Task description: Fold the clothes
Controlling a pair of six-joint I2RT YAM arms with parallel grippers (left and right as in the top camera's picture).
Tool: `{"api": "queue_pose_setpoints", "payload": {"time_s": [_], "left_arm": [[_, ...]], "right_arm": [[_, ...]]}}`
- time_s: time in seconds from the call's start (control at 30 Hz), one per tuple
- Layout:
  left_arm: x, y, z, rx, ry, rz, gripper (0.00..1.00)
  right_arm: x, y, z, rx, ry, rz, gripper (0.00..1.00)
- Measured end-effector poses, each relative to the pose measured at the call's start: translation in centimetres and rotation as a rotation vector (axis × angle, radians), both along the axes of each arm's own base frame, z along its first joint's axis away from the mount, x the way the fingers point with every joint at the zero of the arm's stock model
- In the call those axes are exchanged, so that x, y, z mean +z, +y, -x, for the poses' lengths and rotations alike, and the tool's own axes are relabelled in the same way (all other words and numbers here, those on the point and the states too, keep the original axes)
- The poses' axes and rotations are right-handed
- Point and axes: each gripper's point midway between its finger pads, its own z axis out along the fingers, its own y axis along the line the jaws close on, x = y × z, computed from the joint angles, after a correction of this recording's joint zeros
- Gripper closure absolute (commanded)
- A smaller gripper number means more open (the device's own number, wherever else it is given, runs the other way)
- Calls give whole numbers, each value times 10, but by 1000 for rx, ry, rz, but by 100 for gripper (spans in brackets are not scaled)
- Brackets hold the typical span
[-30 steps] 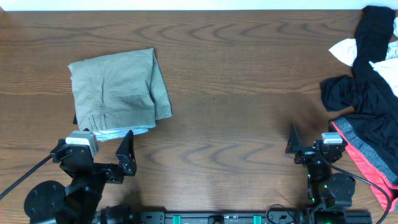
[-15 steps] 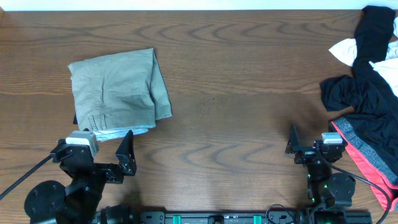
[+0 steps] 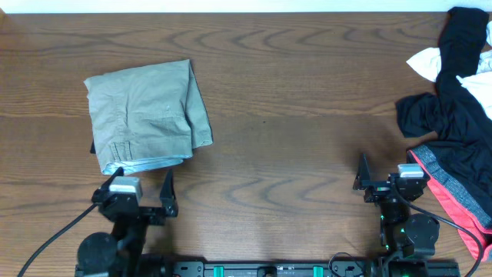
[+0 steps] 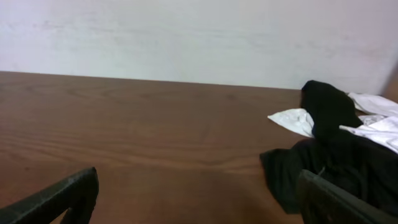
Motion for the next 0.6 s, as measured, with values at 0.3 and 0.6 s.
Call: {"api": "queue_pose_setpoints", "payload": {"time_s": [0.3,0.6], "left_arm": [[-16,6,-39,23,-203,-26,2],[-53,18,-49,89,-176,-31,2]], "right_arm": [[0,0,0,0,0,0,1],[0,0,0,0,0,0,1]]}}
